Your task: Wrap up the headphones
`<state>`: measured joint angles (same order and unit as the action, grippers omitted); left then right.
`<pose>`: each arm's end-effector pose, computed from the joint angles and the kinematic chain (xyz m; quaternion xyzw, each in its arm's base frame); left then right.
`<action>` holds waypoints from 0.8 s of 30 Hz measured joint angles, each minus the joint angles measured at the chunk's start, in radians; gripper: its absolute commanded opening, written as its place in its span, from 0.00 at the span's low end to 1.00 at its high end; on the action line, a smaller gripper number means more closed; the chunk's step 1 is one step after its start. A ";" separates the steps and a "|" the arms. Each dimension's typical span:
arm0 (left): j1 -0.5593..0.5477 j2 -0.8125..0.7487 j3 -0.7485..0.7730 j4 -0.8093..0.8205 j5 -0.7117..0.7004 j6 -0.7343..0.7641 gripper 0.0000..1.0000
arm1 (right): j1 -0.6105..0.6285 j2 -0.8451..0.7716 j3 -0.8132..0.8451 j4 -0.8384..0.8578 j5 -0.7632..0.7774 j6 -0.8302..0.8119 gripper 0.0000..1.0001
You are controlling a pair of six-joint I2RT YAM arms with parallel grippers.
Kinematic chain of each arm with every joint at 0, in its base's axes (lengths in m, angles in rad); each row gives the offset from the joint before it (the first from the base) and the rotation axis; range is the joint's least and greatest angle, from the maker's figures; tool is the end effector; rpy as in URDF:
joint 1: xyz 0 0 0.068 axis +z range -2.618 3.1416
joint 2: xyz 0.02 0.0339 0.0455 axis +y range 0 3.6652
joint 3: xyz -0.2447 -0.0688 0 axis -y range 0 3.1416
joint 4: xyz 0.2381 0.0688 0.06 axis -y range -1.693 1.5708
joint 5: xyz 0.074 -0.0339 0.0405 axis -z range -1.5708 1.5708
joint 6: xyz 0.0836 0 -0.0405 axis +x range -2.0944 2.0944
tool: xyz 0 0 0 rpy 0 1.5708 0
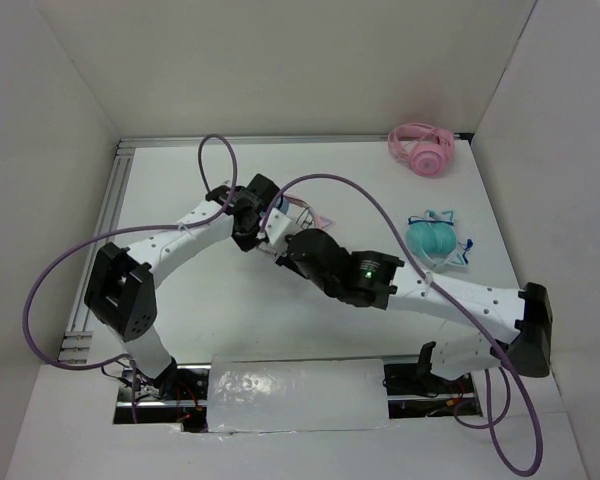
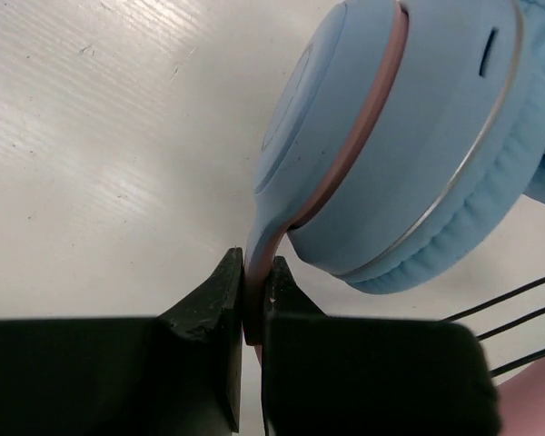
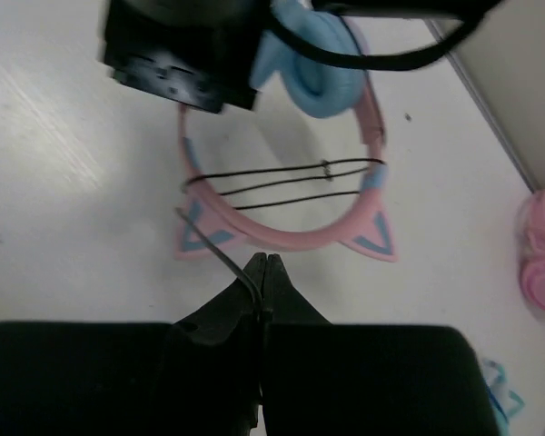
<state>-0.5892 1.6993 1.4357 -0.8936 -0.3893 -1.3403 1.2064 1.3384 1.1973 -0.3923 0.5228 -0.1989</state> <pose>0.3150 -0.1724 0.2135 -0.3891 0.8787 -0.0577 0.2703 0.1580 0.2971 0.3031 -0.4444 0.7230 0.0346 0.5278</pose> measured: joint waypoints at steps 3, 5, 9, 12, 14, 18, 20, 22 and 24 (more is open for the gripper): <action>-0.026 -0.023 -0.055 0.025 -0.021 0.021 0.00 | -0.068 -0.054 -0.031 -0.055 -0.002 -0.065 0.00; -0.036 -0.055 -0.103 0.079 -0.021 0.069 0.00 | -0.110 -0.073 -0.047 -0.092 -0.025 -0.111 0.00; -0.037 -0.193 -0.281 0.331 0.066 0.222 0.00 | -0.211 -0.106 -0.064 -0.120 -0.098 -0.195 0.00; -0.036 -0.328 -0.417 0.543 0.167 0.330 0.00 | -0.273 -0.120 -0.064 -0.117 -0.138 -0.240 0.00; -0.037 -0.389 -0.470 0.646 0.219 0.412 0.00 | -0.296 -0.124 -0.064 -0.097 -0.135 -0.264 0.00; -0.048 -0.428 -0.526 0.776 0.269 0.507 0.00 | -0.331 -0.125 -0.064 -0.056 -0.135 -0.300 0.00; -0.051 -0.427 -0.536 0.809 0.269 0.526 0.00 | -0.340 -0.125 -0.064 -0.057 -0.136 -0.317 0.00; -0.051 -0.423 -0.541 0.823 0.266 0.531 0.00 | -0.343 -0.124 -0.064 -0.059 -0.137 -0.333 0.00; -0.051 -0.405 -0.537 0.827 0.261 0.524 0.00 | -0.343 -0.124 -0.059 -0.066 -0.137 -0.349 0.00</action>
<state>-0.6407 1.2942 0.8982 -0.0662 -0.1284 -0.8165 0.8635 1.2140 1.1385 -0.4583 0.3862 -0.5476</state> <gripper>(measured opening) 0.161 0.006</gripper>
